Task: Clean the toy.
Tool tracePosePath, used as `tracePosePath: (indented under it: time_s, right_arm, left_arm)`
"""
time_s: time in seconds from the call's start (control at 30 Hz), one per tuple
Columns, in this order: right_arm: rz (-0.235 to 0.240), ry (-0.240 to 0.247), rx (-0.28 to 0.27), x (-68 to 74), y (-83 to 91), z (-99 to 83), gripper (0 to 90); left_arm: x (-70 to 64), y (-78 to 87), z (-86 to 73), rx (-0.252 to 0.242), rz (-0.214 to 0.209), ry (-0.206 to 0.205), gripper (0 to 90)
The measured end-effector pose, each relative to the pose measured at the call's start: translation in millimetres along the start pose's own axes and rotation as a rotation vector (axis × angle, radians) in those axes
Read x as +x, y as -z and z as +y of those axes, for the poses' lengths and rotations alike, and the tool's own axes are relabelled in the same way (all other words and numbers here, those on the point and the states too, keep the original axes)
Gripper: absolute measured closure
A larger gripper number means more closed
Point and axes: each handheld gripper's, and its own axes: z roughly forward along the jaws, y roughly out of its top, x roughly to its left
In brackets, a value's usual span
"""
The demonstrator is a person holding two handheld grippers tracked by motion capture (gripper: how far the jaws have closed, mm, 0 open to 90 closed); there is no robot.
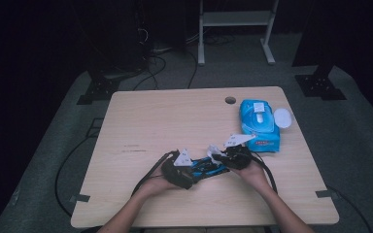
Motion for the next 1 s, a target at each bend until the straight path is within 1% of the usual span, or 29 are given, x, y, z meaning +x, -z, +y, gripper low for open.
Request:
tracePosePath:
  time_s: [0.03, 0.07, 0.13, 0.2, 0.27, 0.33, 0.43, 0.47, 0.57, 0.6, 0.67, 0.7, 0.77, 0.83, 1.0]
  right_arm:
    - [-0.012, -0.011, 0.003, -5.4, 3.1, -4.7, 81.5]
    - [-0.012, -0.011, 0.003, -5.4, 3.1, -4.7, 81.5]
    - [-0.02, -0.022, 0.007, -10.1, 5.3, -8.5, 81.4]
    - [-0.017, -0.047, 0.004, -13.8, 6.9, -11.8, 81.4]
    - [-0.018, -0.047, 0.005, -13.8, 6.7, -11.6, 81.5]
    - [-0.021, -0.041, 0.005, -10.7, 5.9, -9.5, 81.5]
    - [0.001, -0.036, -0.009, -6.1, 4.0, -7.0, 81.4]
    - [-0.002, -0.025, -0.009, -5.2, 3.3, -6.5, 81.4]
    - [-0.005, -0.031, -0.004, -8.3, 4.3, -8.4, 81.4]
    - [-0.013, -0.043, 0.002, -13.5, 7.1, -12.5, 81.4]
    - [-0.018, -0.047, 0.004, -15.3, 9.1, -14.7, 81.4]
    - [-0.025, -0.048, 0.01, -17.7, 13.0, -17.8, 81.4]
    - [-0.024, -0.053, 0.012, -18.1, 14.0, -18.3, 81.4]
    - [-0.031, -0.044, 0.016, -17.1, 13.8, -17.4, 81.4]
    - [-0.036, -0.029, 0.007, -13.7, 5.8, -9.9, 81.5]
  left_arm:
    - [-0.1, 0.0, 0.0, 0.001, 0.0, 0.0, 23.2]
    - [-0.1, 0.0, 0.0, 0.0, 0.001, 0.001, 23.2]
    - [-0.3, -0.1, 0.1, -0.001, 0.002, 0.002, 23.2]
    - [-0.2, -0.2, 0.1, -0.001, 0.002, 0.002, 23.2]
    - [-0.1, -0.1, 0.0, -0.001, 0.001, 0.002, 23.2]
    - [0.0, 0.0, -0.3, -0.001, 0.0, 0.001, 23.2]
    - [0.0, 0.1, -0.3, -0.001, 0.0, 0.001, 23.2]
    - [0.1, 0.2, -0.3, 0.0, 0.0, -0.001, 23.2]
    - [-0.1, 0.1, -0.2, 0.0, 0.001, 0.0, 23.2]
    - [-0.2, 0.1, -0.2, 0.0, 0.002, 0.0, 23.2]
    - [-0.3, 0.1, -0.1, 0.0, 0.002, 0.0, 23.2]
    - [-0.4, -0.2, -0.1, -0.002, 0.002, 0.0, 23.2]
    - [-0.2, -0.2, -0.2, -0.002, 0.001, 0.0, 23.3]
    - [0.2, -0.1, -0.4, -0.001, -0.001, 0.0, 23.2]
    - [0.6, 0.8, -0.8, 0.006, -0.002, -0.006, 23.3]
